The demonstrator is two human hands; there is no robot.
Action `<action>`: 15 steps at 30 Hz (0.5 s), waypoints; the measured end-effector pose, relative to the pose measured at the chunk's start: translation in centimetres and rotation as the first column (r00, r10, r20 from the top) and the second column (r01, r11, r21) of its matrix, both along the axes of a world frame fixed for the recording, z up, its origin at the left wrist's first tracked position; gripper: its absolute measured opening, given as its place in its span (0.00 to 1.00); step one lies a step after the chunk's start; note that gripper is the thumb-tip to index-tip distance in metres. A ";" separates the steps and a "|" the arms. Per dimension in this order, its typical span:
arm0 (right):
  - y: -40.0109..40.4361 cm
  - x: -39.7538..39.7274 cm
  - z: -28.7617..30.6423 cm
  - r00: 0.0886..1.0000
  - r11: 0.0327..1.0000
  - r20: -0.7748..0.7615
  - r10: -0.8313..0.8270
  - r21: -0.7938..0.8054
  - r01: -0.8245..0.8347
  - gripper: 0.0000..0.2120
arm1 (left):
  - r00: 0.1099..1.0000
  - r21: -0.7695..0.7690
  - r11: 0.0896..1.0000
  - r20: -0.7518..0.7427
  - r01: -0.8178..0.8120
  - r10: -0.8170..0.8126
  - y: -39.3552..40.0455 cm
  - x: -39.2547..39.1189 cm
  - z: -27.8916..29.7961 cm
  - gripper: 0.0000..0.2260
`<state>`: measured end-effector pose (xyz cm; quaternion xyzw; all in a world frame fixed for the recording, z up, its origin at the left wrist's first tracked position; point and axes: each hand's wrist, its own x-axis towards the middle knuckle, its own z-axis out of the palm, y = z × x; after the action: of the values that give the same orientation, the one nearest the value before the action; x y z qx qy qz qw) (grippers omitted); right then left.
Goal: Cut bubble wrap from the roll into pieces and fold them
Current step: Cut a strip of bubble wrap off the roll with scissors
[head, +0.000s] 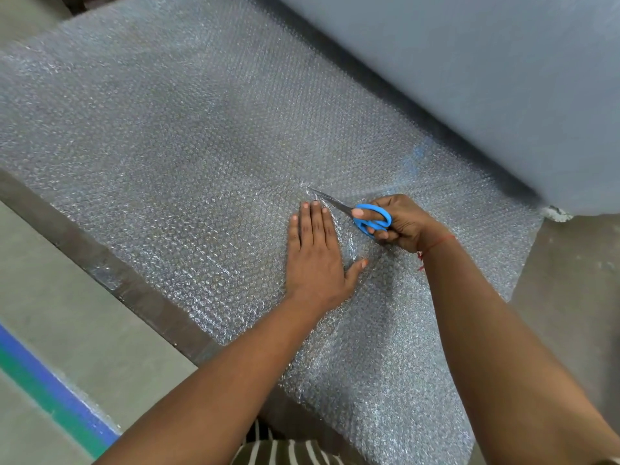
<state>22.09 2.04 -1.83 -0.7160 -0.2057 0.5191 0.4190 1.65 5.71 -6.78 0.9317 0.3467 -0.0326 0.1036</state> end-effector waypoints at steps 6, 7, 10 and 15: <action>0.7 -0.3 0.2 1.000 1.000 0.010 -0.014 -0.009 0.014 0.31 | 1.000 -0.005 1.000 0.005 0.004 -0.004 0.0 0.0 0.2 0.50; 0.9 -0.4 0.3 1.000 1.000 0.002 -0.017 -0.010 0.017 0.28 | 1.000 -0.006 1.000 -0.001 0.005 -0.005 0.0 0.0 0.2 0.50; 1.5 -0.7 0.4 1.000 1.000 -0.023 -0.012 -0.013 0.012 0.18 | 1.000 -0.007 1.000 -0.012 0.008 -0.008 -0.1 -0.1 0.3 0.50; 1.9 -0.8 0.5 1.000 1.000 -0.025 -0.010 -0.022 0.009 0.18 | 1.000 -0.010 1.000 -0.013 0.013 -0.013 -0.1 -0.2 0.4 0.50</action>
<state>21.33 3.95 -1.28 -0.7150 -0.1911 0.5283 0.4161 1.47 5.57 -6.40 0.9332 0.3411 -0.0410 0.1057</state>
